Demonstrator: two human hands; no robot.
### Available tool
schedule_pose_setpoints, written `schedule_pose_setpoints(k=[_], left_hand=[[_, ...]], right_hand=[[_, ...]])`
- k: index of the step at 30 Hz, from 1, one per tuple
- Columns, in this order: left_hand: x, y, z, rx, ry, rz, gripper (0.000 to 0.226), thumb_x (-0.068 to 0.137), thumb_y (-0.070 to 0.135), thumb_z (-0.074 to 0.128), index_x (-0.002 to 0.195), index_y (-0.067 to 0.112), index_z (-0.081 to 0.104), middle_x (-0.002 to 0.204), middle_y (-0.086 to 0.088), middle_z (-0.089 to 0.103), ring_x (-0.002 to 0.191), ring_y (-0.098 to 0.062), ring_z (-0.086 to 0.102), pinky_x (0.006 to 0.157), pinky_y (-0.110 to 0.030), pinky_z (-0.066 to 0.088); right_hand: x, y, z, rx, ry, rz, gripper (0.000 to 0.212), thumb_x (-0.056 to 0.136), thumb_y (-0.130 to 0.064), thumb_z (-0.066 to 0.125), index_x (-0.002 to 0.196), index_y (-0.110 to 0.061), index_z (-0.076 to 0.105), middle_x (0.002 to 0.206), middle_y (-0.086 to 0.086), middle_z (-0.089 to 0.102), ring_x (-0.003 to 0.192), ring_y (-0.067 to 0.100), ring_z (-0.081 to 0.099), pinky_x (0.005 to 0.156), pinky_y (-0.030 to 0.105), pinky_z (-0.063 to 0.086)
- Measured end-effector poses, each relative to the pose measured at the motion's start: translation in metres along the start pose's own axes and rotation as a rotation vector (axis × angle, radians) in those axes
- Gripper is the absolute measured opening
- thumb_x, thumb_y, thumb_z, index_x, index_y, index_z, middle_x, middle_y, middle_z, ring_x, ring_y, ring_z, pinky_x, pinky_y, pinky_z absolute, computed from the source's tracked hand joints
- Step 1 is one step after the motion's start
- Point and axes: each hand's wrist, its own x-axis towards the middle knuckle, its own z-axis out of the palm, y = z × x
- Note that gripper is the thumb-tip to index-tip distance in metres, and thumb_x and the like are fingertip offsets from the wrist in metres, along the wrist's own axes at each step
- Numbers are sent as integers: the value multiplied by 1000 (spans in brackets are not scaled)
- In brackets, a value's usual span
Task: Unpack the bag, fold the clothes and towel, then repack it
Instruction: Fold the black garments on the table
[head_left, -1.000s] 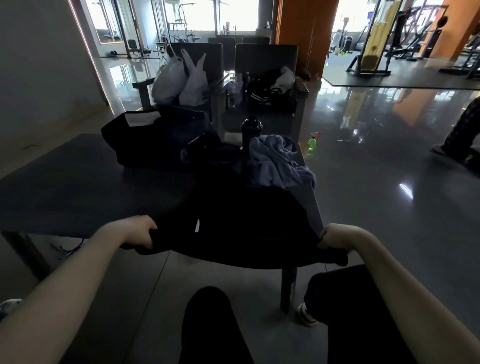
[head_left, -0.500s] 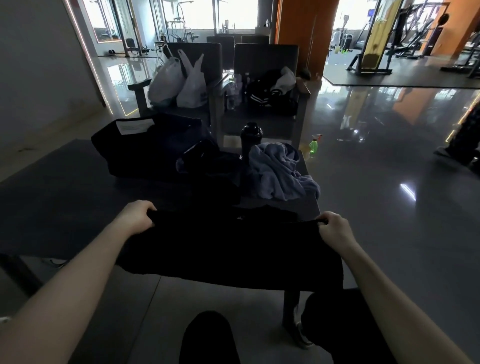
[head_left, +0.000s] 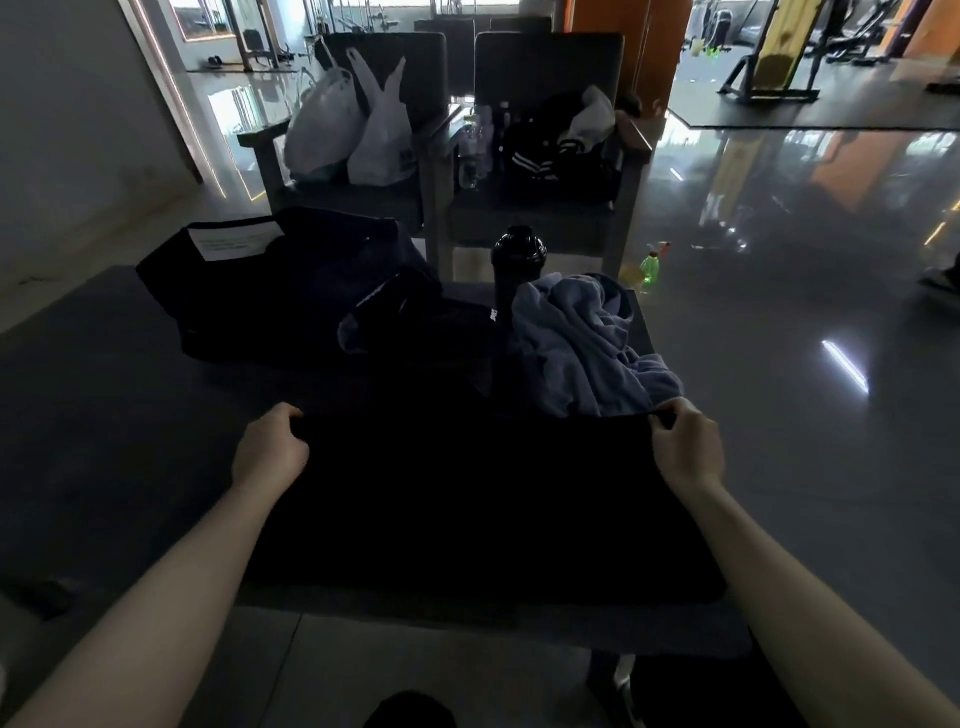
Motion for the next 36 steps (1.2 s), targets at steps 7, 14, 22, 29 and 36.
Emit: schedule_pose_setpoints(k=[7, 14, 22, 29, 36], left_hand=[[6, 9, 24, 141, -11, 86, 49, 95, 27, 51, 139, 12, 36, 133, -14, 47, 117, -30, 49, 95, -49, 43], [-70, -8, 67, 238, -1, 271, 57, 100, 48, 25, 149, 18, 27, 157, 0, 19, 144, -20, 16, 116, -50, 6], [-79, -56, 64, 457, 5, 309, 55, 100, 49, 22, 150, 26, 24, 159, 3, 18, 145, -20, 17, 115, -45, 8], [-106, -81, 43, 267, 209, -111, 49, 89, 41, 58, 113, -2, 55, 119, -23, 53, 113, -38, 46, 92, -48, 37], [-96, -91, 21, -145, 100, -179, 39, 87, 16, 67, 114, -7, 52, 114, -26, 58, 104, -39, 58, 83, -38, 47]], right_hand=[[-29, -7, 27, -302, 55, -138, 43, 87, -18, 58, 128, -5, 50, 139, 17, 45, 126, 36, 40, 103, 49, 31], [-100, -3, 58, -472, -448, -332, 64, 95, -57, 32, 150, -29, 18, 160, -2, 7, 147, 22, 2, 115, 53, 2], [-109, -2, 49, -518, -489, -336, 64, 96, -58, 25, 151, -31, 10, 161, -3, 0, 147, 20, -4, 116, 53, 1], [-155, -10, 44, -524, -476, -335, 67, 94, -61, 26, 151, -28, 11, 160, -2, 0, 147, 23, -3, 115, 55, 1], [-161, -10, 42, -538, -520, -398, 66, 95, -60, 24, 152, -29, 9, 161, -2, -1, 147, 22, -5, 116, 54, 0]])
